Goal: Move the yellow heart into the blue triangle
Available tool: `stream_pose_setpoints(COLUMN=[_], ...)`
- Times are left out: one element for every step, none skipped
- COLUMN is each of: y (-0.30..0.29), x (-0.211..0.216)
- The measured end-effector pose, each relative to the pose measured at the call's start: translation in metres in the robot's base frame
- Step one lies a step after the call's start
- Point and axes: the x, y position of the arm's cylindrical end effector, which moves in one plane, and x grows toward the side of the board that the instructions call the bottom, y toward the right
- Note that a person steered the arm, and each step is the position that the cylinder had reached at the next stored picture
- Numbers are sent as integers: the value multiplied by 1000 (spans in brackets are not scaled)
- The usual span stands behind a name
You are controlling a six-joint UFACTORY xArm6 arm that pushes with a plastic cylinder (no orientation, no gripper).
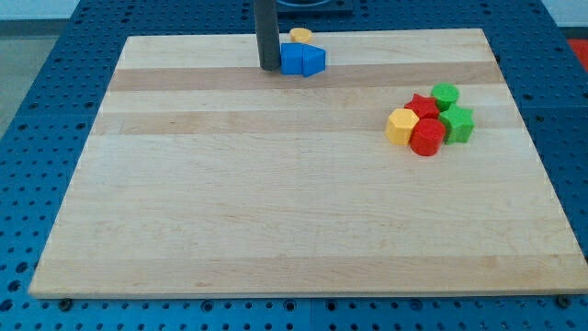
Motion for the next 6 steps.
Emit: stream_pose_setpoints(y=[0,-10,-36,-38,-21,5], x=[0,-2,-24,-57,-73,-74])
